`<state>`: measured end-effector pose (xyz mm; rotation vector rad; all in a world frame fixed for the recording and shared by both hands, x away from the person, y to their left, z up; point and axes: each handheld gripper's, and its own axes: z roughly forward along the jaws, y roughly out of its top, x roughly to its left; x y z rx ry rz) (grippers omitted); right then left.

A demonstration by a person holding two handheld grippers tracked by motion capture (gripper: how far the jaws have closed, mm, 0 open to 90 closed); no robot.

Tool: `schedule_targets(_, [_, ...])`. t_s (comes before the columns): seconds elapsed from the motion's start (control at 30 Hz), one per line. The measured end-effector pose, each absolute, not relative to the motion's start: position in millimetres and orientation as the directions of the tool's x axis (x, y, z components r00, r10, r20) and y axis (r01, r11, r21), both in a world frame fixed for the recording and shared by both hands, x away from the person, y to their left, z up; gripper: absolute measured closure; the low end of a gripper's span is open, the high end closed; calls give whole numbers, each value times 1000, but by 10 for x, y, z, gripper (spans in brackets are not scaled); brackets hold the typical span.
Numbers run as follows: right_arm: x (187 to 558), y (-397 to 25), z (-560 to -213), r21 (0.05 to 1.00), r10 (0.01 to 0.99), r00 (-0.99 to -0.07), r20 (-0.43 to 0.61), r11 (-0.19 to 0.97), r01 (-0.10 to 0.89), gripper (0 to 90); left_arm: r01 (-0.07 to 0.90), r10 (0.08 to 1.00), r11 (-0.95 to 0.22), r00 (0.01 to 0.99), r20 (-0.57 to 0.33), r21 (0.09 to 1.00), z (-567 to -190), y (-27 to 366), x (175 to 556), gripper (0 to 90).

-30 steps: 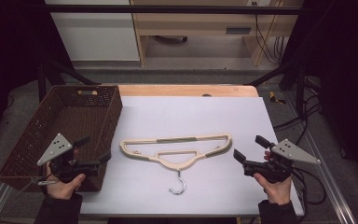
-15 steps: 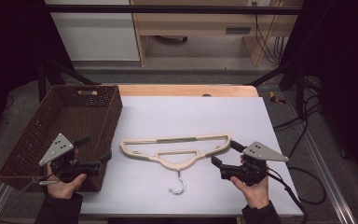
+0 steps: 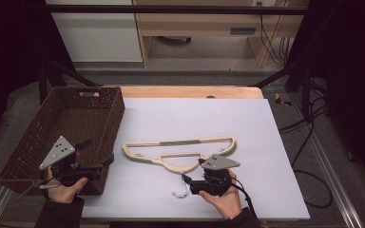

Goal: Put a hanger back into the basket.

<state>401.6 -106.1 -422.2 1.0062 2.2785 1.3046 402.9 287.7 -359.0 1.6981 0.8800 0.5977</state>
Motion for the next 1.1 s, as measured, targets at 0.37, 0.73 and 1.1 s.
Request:
schedule_targets(0.37, [4096, -838, -4615, 775, 726, -686, 50, 405, 485, 512, 263, 798, -153, 602, -39, 953, -3606, 2861, 4040, 31])
schedule_targets(0.73, [4134, -810, -4730, 725, 738, -667, 102, 405, 558, 717, 265, 795, -153, 605, -40, 952, -3615, 2851, 4043, 34])
schedule_targets(1.1, [4149, -829, -4735, 702, 731, -666, 150, 395, 592, 881, 272, 794, -159, 607, -42, 949, -3631, 2845, 4051, 35])
